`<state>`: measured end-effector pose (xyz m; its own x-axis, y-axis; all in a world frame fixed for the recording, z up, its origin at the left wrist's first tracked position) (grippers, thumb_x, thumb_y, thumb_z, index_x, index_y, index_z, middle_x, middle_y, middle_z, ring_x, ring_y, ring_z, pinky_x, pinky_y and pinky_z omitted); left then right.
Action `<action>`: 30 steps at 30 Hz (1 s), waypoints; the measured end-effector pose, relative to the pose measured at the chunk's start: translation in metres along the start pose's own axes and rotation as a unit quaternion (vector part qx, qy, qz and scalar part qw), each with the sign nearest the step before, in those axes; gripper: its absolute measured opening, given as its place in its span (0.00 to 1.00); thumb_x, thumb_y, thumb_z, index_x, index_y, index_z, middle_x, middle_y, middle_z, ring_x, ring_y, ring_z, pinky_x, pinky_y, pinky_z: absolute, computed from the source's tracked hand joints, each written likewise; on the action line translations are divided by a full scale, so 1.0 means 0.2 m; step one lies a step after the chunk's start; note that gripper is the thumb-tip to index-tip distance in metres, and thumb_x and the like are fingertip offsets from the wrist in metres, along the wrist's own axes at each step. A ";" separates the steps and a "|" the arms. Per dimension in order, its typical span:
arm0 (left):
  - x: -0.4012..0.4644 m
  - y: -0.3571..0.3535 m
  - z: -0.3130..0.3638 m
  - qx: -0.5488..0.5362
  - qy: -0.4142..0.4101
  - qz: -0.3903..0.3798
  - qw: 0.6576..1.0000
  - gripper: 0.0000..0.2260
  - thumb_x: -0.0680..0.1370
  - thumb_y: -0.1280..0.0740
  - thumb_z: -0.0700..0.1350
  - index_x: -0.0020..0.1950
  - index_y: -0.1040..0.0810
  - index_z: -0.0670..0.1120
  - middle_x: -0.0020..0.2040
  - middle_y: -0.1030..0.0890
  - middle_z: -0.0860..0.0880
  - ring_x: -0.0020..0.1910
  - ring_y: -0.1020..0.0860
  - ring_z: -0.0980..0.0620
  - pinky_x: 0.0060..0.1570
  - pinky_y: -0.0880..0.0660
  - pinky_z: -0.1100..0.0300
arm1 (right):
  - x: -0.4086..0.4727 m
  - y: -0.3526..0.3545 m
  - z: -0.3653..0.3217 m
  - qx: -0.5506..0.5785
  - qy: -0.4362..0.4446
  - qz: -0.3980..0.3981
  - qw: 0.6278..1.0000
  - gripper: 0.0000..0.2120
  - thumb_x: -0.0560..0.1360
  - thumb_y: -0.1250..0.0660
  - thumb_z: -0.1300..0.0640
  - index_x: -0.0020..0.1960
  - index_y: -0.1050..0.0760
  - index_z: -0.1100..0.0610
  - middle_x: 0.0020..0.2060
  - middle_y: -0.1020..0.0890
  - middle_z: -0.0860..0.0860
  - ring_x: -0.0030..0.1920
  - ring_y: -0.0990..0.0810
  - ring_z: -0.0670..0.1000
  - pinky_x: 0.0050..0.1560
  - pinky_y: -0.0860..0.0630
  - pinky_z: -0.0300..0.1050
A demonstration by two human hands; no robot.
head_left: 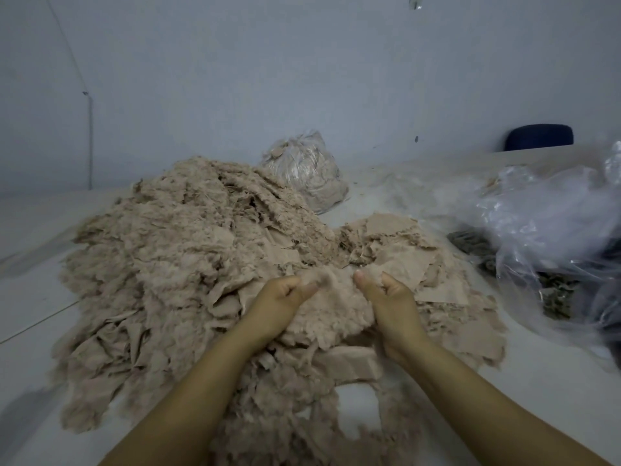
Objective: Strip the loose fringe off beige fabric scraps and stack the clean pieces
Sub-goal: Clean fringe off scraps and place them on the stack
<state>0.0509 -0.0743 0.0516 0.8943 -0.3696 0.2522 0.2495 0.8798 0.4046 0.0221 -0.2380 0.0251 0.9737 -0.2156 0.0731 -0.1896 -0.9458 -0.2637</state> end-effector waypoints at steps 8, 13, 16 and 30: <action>-0.05 0.01 0.01 -0.082 0.050 -0.087 0.992 0.26 0.74 0.38 0.62 0.24 0.23 0.45 0.34 0.20 0.48 0.33 0.22 0.54 0.38 0.26 0.67 | -0.02 0.04 -0.07 -0.009 0.038 -0.011 0.999 0.20 0.73 0.39 0.40 0.34 0.29 0.56 0.25 0.25 0.51 0.26 0.24 0.48 0.29 0.23 0.42; -0.03 0.05 -0.03 0.042 0.063 -0.042 0.996 0.15 0.72 0.31 0.56 0.30 0.23 0.49 0.27 0.22 0.53 0.28 0.25 0.56 0.35 0.26 0.63 | -0.08 0.04 -0.01 -0.141 0.019 -0.064 0.988 0.22 0.70 0.31 0.44 0.25 0.31 0.55 0.23 0.29 0.51 0.24 0.32 0.46 0.28 0.33 0.38; -0.03 -0.04 -0.04 0.142 0.034 -0.091 0.985 0.07 0.71 0.25 0.49 0.46 0.21 0.52 0.43 0.20 0.55 0.42 0.23 0.57 0.42 0.25 0.67 | -0.11 0.05 0.14 -0.148 -0.050 -0.060 0.986 0.12 0.69 0.24 0.57 0.40 0.28 0.58 0.33 0.27 0.54 0.34 0.29 0.51 0.33 0.32 0.42; -0.03 -0.06 0.00 0.110 0.022 -0.108 0.988 0.10 0.76 0.35 0.55 0.57 0.24 0.57 0.54 0.21 0.57 0.54 0.23 0.58 0.52 0.28 0.69 | -0.16 0.00 0.07 -0.128 0.005 -0.096 0.987 0.05 0.75 0.31 0.63 0.41 0.22 0.56 0.32 0.25 0.50 0.33 0.28 0.46 0.33 0.32 0.36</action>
<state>0.0422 -0.0825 0.0448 0.8459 -0.5234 0.1021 0.3536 0.6939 0.6273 -0.0068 -0.2279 0.0090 0.9937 -0.0267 0.1085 -0.0276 -0.9996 0.0073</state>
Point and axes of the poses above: each hand's wrist, its own x-axis towards the middle knuckle, its own y-axis out of the back of the hand, z = x × y, the point moved 7 cm from there along x, towards the middle knuckle
